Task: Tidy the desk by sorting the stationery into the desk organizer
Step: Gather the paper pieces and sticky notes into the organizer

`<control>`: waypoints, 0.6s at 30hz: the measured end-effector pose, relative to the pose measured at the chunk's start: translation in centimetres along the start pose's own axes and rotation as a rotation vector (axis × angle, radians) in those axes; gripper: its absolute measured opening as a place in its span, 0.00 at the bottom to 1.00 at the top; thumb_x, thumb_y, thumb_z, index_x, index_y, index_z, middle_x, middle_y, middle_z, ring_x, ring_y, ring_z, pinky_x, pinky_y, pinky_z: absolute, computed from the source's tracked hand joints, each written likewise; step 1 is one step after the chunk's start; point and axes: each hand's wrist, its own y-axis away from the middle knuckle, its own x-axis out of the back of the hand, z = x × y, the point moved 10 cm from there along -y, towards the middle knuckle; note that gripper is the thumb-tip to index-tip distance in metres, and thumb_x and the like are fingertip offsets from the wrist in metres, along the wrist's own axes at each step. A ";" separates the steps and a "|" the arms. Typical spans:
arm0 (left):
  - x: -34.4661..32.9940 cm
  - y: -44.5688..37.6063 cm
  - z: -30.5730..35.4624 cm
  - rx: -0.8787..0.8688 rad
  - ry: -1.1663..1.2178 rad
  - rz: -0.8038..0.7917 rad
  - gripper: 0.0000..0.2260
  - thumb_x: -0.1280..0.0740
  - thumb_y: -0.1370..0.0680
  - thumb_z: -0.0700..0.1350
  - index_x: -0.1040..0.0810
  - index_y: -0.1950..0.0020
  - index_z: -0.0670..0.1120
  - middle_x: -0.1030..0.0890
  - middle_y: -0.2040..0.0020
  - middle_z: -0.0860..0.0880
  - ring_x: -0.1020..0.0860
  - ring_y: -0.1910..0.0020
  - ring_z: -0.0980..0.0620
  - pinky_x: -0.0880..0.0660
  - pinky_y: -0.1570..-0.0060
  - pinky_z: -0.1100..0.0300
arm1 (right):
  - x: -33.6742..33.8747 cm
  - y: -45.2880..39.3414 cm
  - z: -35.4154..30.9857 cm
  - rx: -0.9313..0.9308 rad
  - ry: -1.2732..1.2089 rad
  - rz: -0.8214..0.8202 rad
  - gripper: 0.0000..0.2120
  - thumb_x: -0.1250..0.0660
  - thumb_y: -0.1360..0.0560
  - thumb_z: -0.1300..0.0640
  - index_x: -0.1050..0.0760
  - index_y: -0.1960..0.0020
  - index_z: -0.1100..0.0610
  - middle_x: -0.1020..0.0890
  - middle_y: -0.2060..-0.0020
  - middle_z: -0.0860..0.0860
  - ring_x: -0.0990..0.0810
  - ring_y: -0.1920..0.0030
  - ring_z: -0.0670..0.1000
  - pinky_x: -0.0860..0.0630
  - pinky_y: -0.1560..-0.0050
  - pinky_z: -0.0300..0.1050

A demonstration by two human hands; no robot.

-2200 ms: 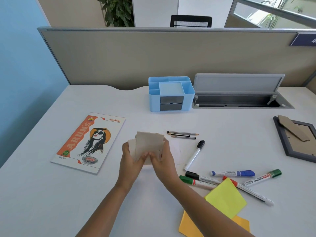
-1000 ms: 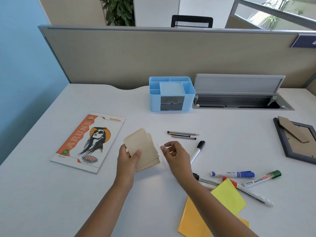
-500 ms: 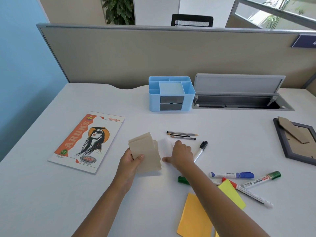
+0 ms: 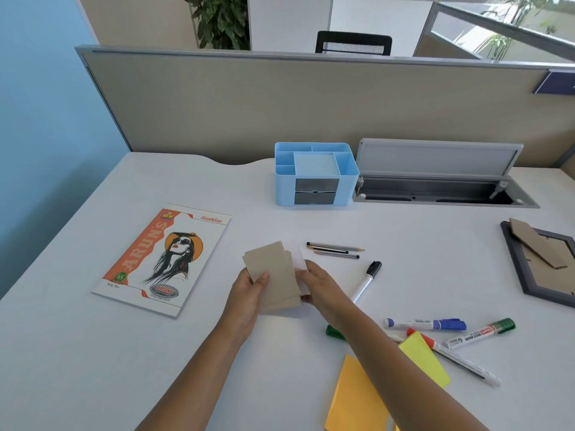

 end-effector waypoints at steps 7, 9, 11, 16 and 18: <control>-0.6 0.1 4.2 -0.247 -0.152 0.007 0.13 0.40 0.23 0.34 0.34 0.45 0.51 0.25 0.46 0.52 0.26 0.49 0.59 0.28 0.54 0.69 | 0.5 0.2 -3.2 0.310 0.217 0.144 0.05 0.37 0.23 0.59 0.27 0.47 0.54 0.19 0.52 0.52 0.21 0.48 0.53 0.24 0.43 0.52; -0.9 0.0 4.5 -0.271 -0.177 0.014 0.19 0.43 0.24 0.29 0.37 0.41 0.49 0.27 0.46 0.51 0.28 0.47 0.56 0.28 0.53 0.71 | 0.3 0.0 -3.4 0.331 0.219 0.158 0.08 0.38 0.24 0.62 0.28 0.46 0.54 0.19 0.50 0.53 0.21 0.47 0.54 0.25 0.44 0.49; -1.1 -0.1 3.9 -0.251 -0.158 0.022 0.26 0.44 0.24 0.27 0.41 0.34 0.52 0.27 0.46 0.51 0.27 0.47 0.55 0.27 0.54 0.71 | -0.1 -0.2 -2.8 0.329 0.261 0.150 0.10 0.37 0.24 0.63 0.29 0.44 0.56 0.19 0.49 0.53 0.22 0.46 0.54 0.25 0.44 0.49; -0.3 -0.7 1.7 -0.185 -0.189 0.082 0.24 0.43 0.26 0.28 0.34 0.39 0.54 0.23 0.45 0.49 0.25 0.48 0.54 0.27 0.58 0.67 | 0.2 -0.5 -0.8 0.267 0.267 0.157 0.19 0.35 0.29 0.65 0.32 0.41 0.52 0.21 0.46 0.52 0.22 0.44 0.52 0.25 0.42 0.52; -0.3 -0.9 1.4 -0.185 -0.243 0.074 0.20 0.42 0.26 0.29 0.30 0.47 0.54 0.22 0.48 0.50 0.25 0.49 0.53 0.28 0.57 0.67 | 0.5 -0.7 -0.6 0.253 0.241 0.163 0.18 0.36 0.28 0.66 0.33 0.41 0.52 0.20 0.48 0.52 0.21 0.45 0.52 0.24 0.44 0.51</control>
